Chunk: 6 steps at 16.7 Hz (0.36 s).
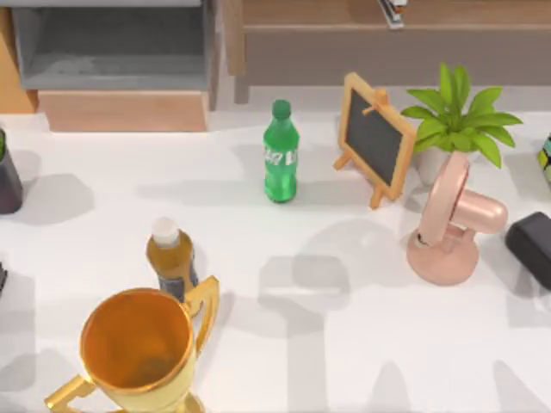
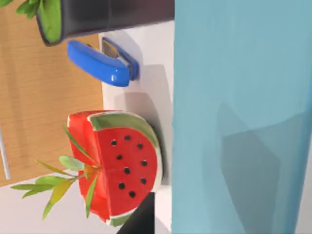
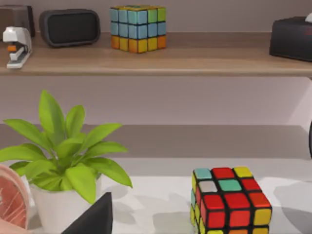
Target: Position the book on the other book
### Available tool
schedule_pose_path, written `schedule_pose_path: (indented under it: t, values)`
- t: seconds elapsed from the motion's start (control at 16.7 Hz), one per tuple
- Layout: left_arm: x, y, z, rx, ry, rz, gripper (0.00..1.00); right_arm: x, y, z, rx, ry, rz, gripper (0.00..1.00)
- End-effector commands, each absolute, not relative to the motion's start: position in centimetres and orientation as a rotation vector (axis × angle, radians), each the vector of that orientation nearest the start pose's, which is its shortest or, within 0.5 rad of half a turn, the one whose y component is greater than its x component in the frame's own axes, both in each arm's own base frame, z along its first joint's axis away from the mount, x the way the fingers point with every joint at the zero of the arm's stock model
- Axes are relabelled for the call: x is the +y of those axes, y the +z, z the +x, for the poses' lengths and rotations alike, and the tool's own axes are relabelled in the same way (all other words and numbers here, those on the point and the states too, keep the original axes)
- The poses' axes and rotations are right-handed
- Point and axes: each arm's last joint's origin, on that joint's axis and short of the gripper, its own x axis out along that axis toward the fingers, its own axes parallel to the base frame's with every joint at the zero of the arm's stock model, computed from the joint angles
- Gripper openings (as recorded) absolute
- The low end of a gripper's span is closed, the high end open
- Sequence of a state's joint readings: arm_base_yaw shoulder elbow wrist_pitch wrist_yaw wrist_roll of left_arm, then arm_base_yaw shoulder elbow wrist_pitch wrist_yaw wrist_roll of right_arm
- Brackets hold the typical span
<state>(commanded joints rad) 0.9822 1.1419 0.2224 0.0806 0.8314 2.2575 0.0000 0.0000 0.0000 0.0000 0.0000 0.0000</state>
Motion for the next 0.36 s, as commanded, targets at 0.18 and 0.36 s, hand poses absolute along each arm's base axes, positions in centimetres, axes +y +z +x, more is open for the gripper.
schedule_pose_path:
  t: [0.18,0.36]
  values:
    - [12.94,11.5,11.49,0.382,-0.439,1.538,1.0,-0.12,16.0,10.57,0.0,0.0,0.0,1.0]
    - [12.94,11.5,11.49,0.382,-0.439,1.538,1.0,-0.12,16.0,10.57,0.0,0.0,0.0,1.0]
